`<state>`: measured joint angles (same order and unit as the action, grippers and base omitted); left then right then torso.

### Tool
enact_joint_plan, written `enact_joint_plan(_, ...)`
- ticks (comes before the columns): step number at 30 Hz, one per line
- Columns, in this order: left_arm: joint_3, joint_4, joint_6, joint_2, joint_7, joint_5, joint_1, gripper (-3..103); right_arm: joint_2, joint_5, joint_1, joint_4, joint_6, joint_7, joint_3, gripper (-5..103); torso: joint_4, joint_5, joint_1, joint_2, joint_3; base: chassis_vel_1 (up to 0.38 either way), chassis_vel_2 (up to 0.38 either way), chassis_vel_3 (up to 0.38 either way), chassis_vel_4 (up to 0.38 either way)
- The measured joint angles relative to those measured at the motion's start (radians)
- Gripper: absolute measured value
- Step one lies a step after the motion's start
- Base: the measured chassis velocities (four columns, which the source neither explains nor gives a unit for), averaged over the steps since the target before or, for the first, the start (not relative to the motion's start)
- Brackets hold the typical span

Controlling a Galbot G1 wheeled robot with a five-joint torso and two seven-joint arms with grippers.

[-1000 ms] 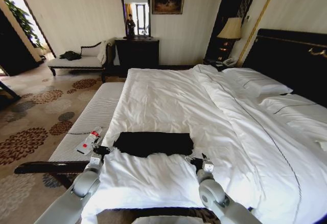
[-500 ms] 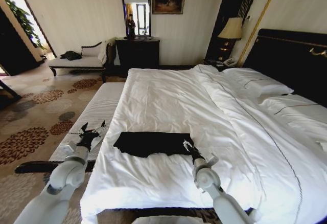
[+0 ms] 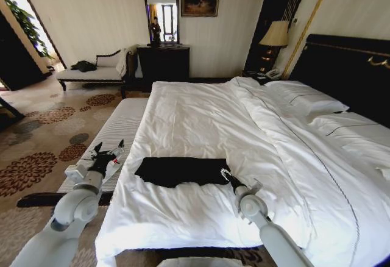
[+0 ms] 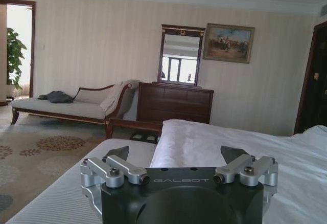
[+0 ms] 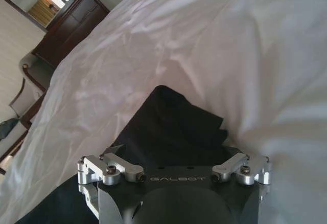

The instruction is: Fold the clothes on the bed.

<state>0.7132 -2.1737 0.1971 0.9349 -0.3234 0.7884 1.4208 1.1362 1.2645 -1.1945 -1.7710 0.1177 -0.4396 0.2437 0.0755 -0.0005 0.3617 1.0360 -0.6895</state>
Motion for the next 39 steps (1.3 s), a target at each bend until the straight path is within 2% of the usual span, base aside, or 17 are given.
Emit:
enact_joint_plan(2, 0.022, -0.006, 0.001, 0.000, -0.002, 0.006, 0.002, 100, 0.013, 0.002, 0.009, 0.007, -0.009, 0.035, -0.015, 91, -0.0001, -0.0002, 0.000, 0.000, 0.000, 0.000, 0.000, 0.000, 0.000)
enact_joint_plan(3, 0.022, -0.006, 0.001, 0.000, -0.002, 0.006, 0.002, 100, 0.013, 0.002, 0.009, 0.007, -0.009, 0.035, -0.015, 91, -0.0001, -0.0002, 0.000, 0.000, 0.000, 0.000, 0.000, 0.000, 0.000)
enact_joint_plan(6, 0.051, -0.012, 0.001, 0.005, -0.003, 0.016, 0.009, 100, 0.026, -0.003, 0.006, 0.007, -0.016, 0.062, -0.030, 75, 0.0001, -0.0002, 0.000, 0.000, 0.000, 0.000, 0.000, 0.000, 0.000)
enact_joint_plan(8, 0.057, -0.013, 0.001, 0.006, -0.003, 0.018, 0.010, 100, 0.028, -0.005, 0.004, 0.007, -0.020, 0.066, -0.032, 75, 0.0001, -0.0001, 0.000, 0.000, 0.000, 0.000, 0.000, 0.000, 0.000)
enact_joint_plan(12, 0.067, -0.011, 0.001, 0.020, -0.003, 0.017, 0.016, 100, 0.031, -0.022, -0.011, 0.007, -0.039, 0.081, -0.032, 52, 0.0001, -0.0002, 0.000, 0.000, 0.000, 0.000, 0.000, 0.000, 0.000)
enact_joint_plan(14, 0.065, -0.009, 0.000, 0.024, -0.003, 0.014, 0.015, 100, 0.031, -0.024, -0.013, 0.005, -0.044, 0.083, -0.030, 52, 0.0001, -0.0001, 0.000, 0.000, 0.000, 0.000, 0.000, 0.000, 0.000)
enact_joint_plan(17, 0.055, -0.005, 0.000, 0.033, -0.003, 0.005, 0.013, 100, 0.032, -0.023, -0.020, -0.005, -0.064, 0.098, -0.025, 36, 0.0001, -0.0001, 0.000, 0.000, 0.000, 0.000, 0.000, 0.000, 0.000)
enact_joint_plan(19, 0.053, -0.004, -0.001, 0.034, -0.003, 0.002, 0.013, 100, 0.033, -0.022, -0.022, -0.007, -0.072, 0.108, -0.024, 36, 0.0001, -0.0001, 0.000, 0.000, 0.000, 0.000, 0.000, 0.000, 0.000)
enact_joint_plan(24, 0.047, 0.009, -0.002, 0.042, -0.003, -0.011, 0.012, 100, 0.043, -0.019, -0.027, -0.018, -0.097, 0.130, -0.023, 9, -0.0001, -0.0001, 0.000, 0.000, 0.000, 0.000, 0.000, 0.000, 0.000)
enact_joint_plan(26, 0.048, 0.008, -0.003, 0.043, -0.004, -0.011, 0.011, 100, 0.042, -0.019, -0.030, -0.024, -0.098, 0.126, -0.022, 7, 0.0000, 0.0000, 0.000, 0.000, 0.000, 0.000, 0.000, 0.000, 0.000)
enact_joint_plan(30, 0.066, -0.002, -0.005, 0.042, -0.004, 0.012, 0.002, 100, 0.000, -0.009, -0.034, -0.059, -0.080, 0.066, 0.001, 6, -0.0002, 0.0002, 0.000, 0.000, 0.000, 0.000, 0.000, 0.000, 0.000)
enact_joint_plan(33, 0.097, -0.028, -0.005, 0.031, -0.011, 0.086, -0.030, 100, -0.095, 0.032, -0.027, -0.092, -0.032, -0.018, 0.052, 6, -0.0004, 0.0001, 0.000, 0.000, 0.000, 0.000, 0.000, 0.000, 0.000)
enact_joint_plan(36, 0.118, -0.072, -0.005, 0.003, -0.050, 0.185, -0.086, 100, -0.208, 0.099, 0.002, -0.093, 0.012, -0.076, 0.127, 6, 0.0009, 0.0002, 0.000, 0.000, 0.000, 0.000, 0.000, 0.000, 0.000)
enact_joint_plan(39, 0.121, -0.087, -0.005, -0.007, -0.055, 0.197, -0.096, 100, -0.245, 0.113, 0.023, -0.083, 0.025, -0.089, 0.145, 6, 0.0007, 0.0001, 0.000, 0.000, 0.000, 0.000, 0.000, 0.000, 0.000)
